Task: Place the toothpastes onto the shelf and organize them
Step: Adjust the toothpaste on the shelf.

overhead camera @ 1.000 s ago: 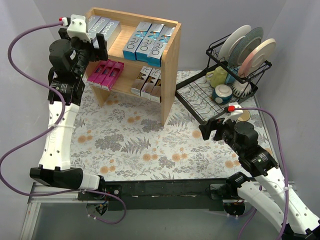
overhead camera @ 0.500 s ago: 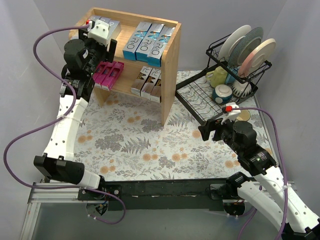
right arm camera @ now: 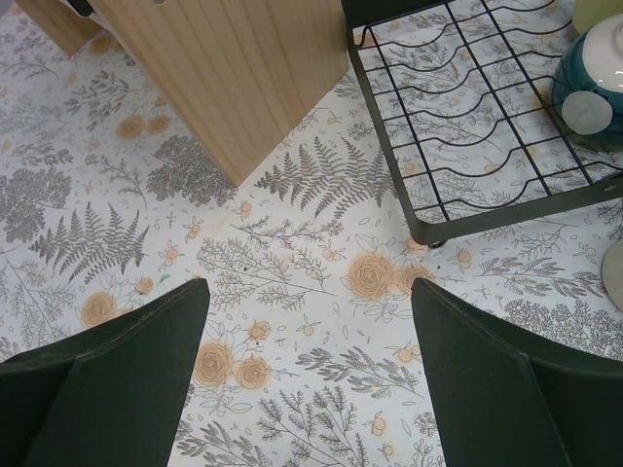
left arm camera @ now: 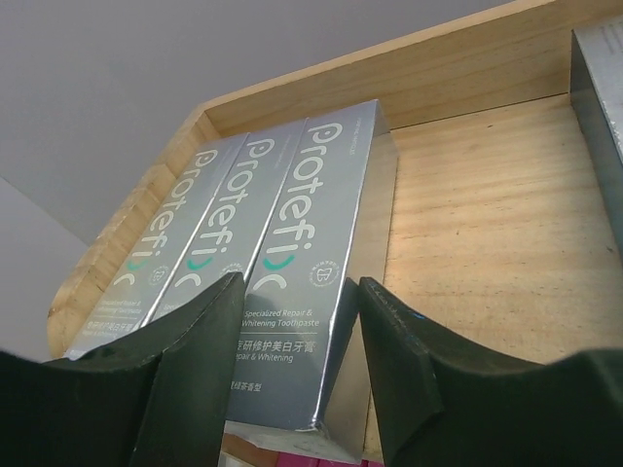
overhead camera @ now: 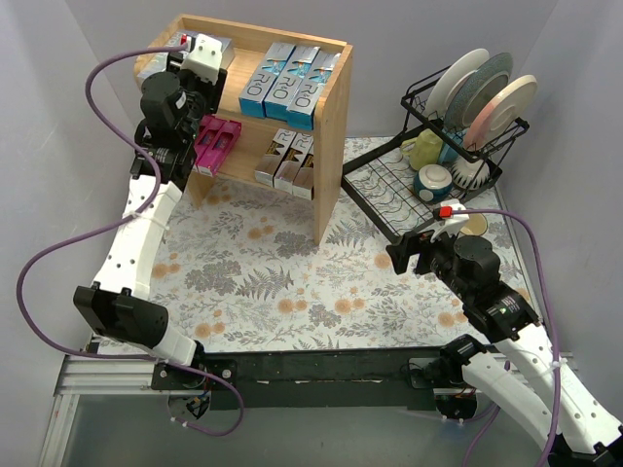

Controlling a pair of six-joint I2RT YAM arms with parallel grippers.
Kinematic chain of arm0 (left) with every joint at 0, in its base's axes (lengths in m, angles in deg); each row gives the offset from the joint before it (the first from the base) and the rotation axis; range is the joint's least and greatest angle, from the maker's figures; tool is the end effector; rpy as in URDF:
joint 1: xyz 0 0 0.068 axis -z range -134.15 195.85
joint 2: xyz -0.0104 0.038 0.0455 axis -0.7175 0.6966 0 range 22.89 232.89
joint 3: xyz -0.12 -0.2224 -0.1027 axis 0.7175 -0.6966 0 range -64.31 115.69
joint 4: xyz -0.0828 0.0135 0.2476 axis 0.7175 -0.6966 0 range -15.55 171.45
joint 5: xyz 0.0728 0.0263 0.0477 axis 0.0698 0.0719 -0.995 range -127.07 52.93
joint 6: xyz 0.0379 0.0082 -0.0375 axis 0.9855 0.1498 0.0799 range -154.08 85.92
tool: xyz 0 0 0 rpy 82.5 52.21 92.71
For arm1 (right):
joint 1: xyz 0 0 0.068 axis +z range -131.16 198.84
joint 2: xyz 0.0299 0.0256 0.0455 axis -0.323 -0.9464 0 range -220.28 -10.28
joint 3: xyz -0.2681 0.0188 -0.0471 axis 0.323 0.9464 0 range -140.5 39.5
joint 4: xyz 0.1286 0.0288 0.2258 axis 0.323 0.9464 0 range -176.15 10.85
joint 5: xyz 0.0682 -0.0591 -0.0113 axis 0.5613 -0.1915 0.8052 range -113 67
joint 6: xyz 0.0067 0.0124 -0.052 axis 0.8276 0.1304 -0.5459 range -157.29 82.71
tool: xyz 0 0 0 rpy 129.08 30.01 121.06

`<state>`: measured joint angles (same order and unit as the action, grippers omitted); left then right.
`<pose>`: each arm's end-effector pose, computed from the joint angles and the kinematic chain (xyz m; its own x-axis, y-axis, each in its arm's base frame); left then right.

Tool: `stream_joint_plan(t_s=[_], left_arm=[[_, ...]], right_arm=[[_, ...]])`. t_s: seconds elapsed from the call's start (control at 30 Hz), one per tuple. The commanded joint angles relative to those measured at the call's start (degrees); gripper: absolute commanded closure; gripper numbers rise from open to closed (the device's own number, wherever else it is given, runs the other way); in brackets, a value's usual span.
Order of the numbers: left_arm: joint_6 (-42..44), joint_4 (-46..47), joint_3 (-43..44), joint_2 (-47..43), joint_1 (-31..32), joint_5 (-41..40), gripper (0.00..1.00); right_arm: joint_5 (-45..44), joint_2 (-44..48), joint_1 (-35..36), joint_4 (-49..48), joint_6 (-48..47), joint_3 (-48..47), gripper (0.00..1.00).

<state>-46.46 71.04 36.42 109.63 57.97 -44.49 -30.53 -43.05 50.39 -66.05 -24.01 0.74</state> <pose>0.3307 -0.0664 0.5013 0.0420 -0.2265 -0.9731 0.0932 0.9706 -0.2219 0.1230 0.0700 0.3150 -0.2965 0.0852 -0.9512 -0.3517 0.9163 0.1917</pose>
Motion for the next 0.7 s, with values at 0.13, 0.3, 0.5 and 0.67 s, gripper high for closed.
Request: stream_joint_plan(t_s=[0.13,0.3,0.5,0.67], left_arm=[[-0.71,-3.12,2.63,2.29,-0.34,-9.97,0.53],[-1.15,-3.29,4.47,3.69,-0.34,-12.0,0.47],[-4.84,-6.46,9.48,4.05,-0.34,-11.22,0.34],[-7.47,-7.07,11.68,2.39,-0.34,-9.98,0.14]], right_arm=[[-0.56,-0.01,-0.09,-1.03,-0.71,-0.61,0.07],[-0.64,0.25,-0.09,-0.76,-0.71,-0.44,0.07],[-0.64,0.69,-0.09,-0.76,-0.62,-0.35,0.08],[-0.29,0.96,-0.09,-1.03,-0.62,-0.44,0.08]])
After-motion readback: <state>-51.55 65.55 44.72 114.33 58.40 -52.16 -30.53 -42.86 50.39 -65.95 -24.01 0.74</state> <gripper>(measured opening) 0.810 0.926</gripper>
